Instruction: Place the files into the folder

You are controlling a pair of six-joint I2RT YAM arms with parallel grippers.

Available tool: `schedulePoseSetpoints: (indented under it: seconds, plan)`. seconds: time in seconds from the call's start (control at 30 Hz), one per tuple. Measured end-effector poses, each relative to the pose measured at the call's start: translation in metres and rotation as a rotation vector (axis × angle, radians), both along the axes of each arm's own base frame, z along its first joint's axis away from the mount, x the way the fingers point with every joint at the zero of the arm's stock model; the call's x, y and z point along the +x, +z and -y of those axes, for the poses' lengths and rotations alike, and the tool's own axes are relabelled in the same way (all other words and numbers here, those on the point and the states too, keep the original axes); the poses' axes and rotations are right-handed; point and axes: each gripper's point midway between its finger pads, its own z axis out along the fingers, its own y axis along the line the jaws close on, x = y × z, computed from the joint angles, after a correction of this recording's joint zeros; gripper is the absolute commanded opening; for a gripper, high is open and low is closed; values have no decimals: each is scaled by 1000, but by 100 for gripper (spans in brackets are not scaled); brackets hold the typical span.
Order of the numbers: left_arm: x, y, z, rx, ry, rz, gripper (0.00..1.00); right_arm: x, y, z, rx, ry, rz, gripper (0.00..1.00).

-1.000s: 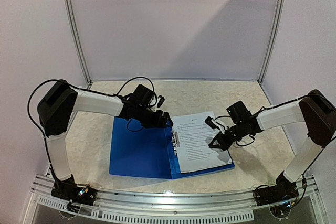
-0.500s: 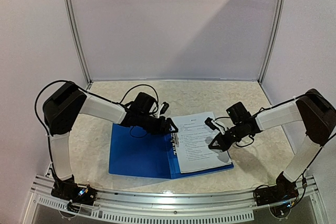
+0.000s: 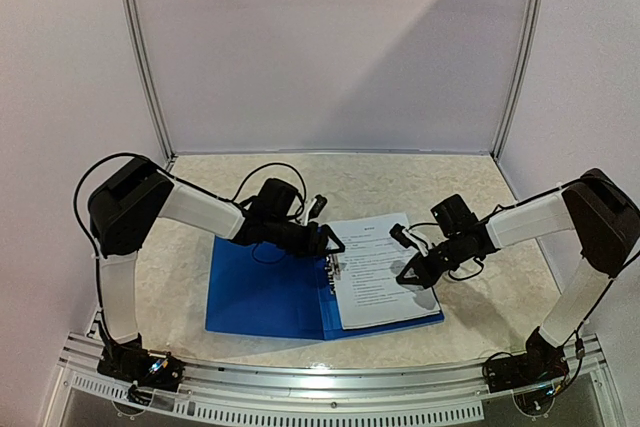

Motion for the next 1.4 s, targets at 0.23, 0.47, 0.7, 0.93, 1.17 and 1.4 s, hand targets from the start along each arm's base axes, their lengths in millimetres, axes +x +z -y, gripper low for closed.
schedulePoseSetpoints:
  seconds: [0.23, 0.47, 0.7, 0.93, 1.17, 1.4]
  plan:
    - [-2, 7, 3, -49, -12, 10, 67, 0, 0, 0, 1, 3, 0, 0]
    - [-11, 19, 3, -98, -32, 14, 63, 0, 0, 0, 1, 3, -1, 1]
    - [-22, 22, -1, -134, -43, 4, 60, 0, 0, 0, 2, 3, -2, 1]
    - [-30, 26, 0, -159, -61, 1, 58, 0, 0, 0, 0, 3, -4, 1]
    - [-35, 41, 2, -181, -78, 16, 61, 0, 0, 0, -1, 3, -3, 2]
    - [-20, 60, 7, -117, -83, 91, 63, -2, 3, 2, -11, 4, -12, 3]
